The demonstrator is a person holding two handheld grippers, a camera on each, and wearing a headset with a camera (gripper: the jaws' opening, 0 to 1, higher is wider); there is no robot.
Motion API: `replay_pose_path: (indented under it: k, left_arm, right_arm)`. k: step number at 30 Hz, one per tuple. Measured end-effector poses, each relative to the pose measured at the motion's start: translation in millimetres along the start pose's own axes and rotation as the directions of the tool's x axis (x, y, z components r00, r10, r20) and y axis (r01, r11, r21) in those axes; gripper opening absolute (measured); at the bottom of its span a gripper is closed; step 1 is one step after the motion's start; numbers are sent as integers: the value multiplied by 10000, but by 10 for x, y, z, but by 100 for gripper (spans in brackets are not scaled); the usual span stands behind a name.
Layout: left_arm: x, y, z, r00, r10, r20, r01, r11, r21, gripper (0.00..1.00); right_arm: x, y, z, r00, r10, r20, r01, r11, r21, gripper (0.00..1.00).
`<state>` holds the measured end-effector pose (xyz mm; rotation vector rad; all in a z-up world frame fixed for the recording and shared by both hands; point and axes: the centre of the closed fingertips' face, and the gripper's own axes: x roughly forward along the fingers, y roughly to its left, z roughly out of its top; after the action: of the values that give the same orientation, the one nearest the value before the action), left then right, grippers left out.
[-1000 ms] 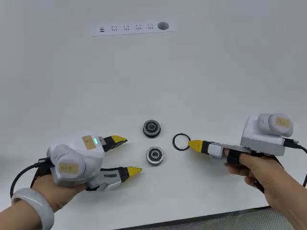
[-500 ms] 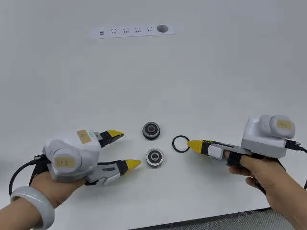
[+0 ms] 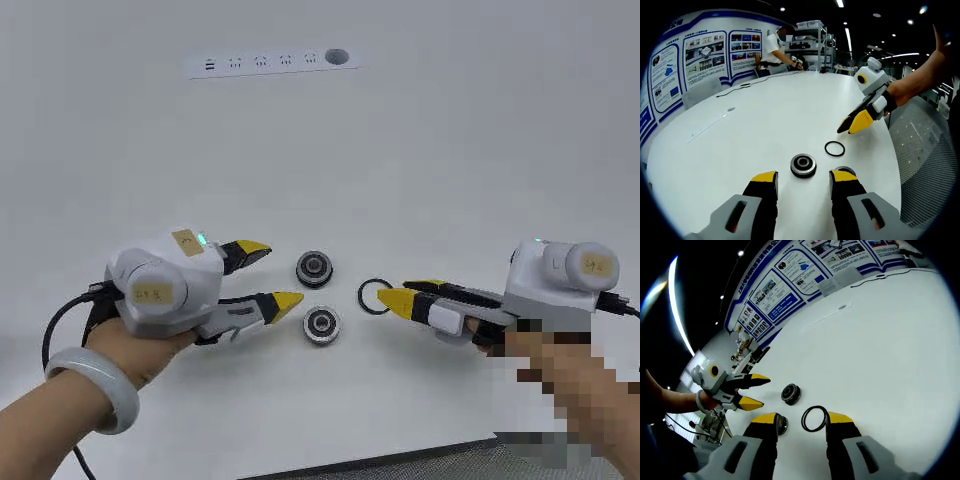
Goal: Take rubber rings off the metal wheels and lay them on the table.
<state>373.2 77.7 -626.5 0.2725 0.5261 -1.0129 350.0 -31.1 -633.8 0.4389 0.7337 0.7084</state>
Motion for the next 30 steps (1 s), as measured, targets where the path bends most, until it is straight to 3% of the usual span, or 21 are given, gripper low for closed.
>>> replay_pose_path:
  k: [5, 9, 14, 20, 30]
  left_arm:
    - [49, 1, 6, 9999, -112, -67, 113, 9999, 44, 41]
    - [88, 12, 29, 9997, -217, -103, 217, 9998, 24, 37]
    - [141, 21, 60, 9995, -288, -101, 289, 9996, 30, 34]
    - [217, 6, 42, 9984, -477, -292, 485, 9985, 252, 30]
    - [358, -18, 65, 9961, -662, -590, 698, 9957, 612, 24]
  right_arm:
    - [-29, 50, 10, 9999, 151, 83, -140, 9924, -1221, 54]
    - [-55, 77, -2, 9998, 208, 60, -191, 9777, -2093, 64]
    - [-64, 57, -47, 9996, 143, -223, -200, 9595, -2811, 67]
    - [-50, 78, -46, 9995, 174, -266, -247, 9523, -3042, 67]
    - [-23, 89, -30, 9993, 232, -297, -310, 9543, -2973, 64]
